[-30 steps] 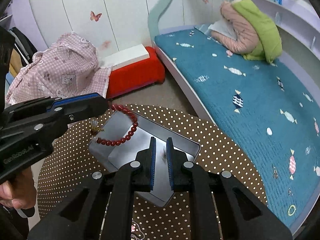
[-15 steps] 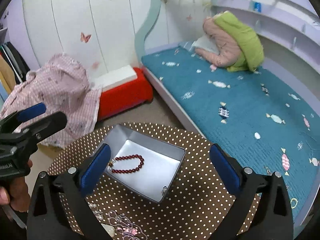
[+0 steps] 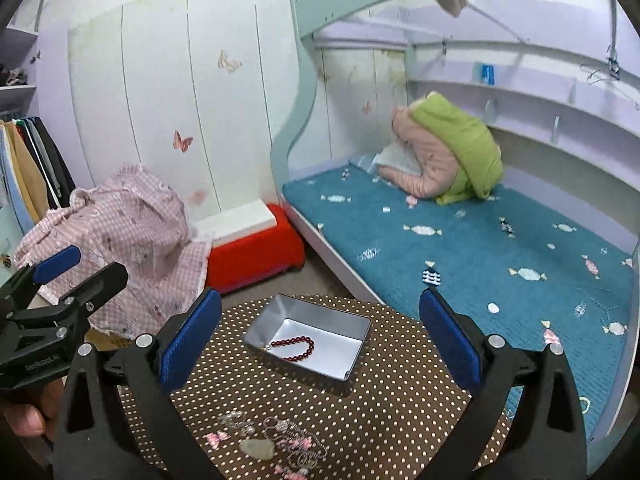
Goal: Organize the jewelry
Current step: 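Raise the left tool away from the box back over the jewelry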
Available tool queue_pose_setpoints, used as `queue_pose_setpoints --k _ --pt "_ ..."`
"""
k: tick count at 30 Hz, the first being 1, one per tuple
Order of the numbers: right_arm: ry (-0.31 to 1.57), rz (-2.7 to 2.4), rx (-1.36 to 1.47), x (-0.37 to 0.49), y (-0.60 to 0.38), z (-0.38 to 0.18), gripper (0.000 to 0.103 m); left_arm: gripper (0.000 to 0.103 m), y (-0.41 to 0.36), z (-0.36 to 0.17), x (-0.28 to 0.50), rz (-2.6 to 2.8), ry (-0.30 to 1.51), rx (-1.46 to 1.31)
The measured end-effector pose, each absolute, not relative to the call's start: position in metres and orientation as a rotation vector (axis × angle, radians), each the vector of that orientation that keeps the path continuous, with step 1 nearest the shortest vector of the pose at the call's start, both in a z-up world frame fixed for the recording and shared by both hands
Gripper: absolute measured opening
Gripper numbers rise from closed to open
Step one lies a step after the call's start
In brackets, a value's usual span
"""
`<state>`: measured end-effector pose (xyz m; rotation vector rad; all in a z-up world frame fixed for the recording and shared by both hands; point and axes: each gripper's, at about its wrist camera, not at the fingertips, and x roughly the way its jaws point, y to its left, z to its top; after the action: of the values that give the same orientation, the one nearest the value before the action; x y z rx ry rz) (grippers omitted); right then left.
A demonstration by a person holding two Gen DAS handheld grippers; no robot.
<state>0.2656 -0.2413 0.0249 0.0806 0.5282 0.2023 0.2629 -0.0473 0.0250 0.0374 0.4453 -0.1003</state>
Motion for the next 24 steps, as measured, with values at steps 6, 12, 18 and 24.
queue_pose_setpoints --k 6,12,18,24 --pt "0.45 0.178 0.089 0.213 -0.247 0.041 0.095 0.098 -0.037 0.035 0.218 -0.095 0.392 0.025" --pt "0.42 0.131 0.084 0.175 -0.25 0.034 0.095 0.098 -0.038 0.033 0.182 -0.079 0.356 0.026" --pt "0.398 0.088 0.059 0.148 -0.247 0.025 0.095 0.098 -0.036 0.026 0.156 -0.063 0.364 0.009" --pt "0.416 0.1 0.049 0.136 -0.238 0.011 0.095 0.098 -0.029 0.013 0.141 -0.048 0.391 -0.004"
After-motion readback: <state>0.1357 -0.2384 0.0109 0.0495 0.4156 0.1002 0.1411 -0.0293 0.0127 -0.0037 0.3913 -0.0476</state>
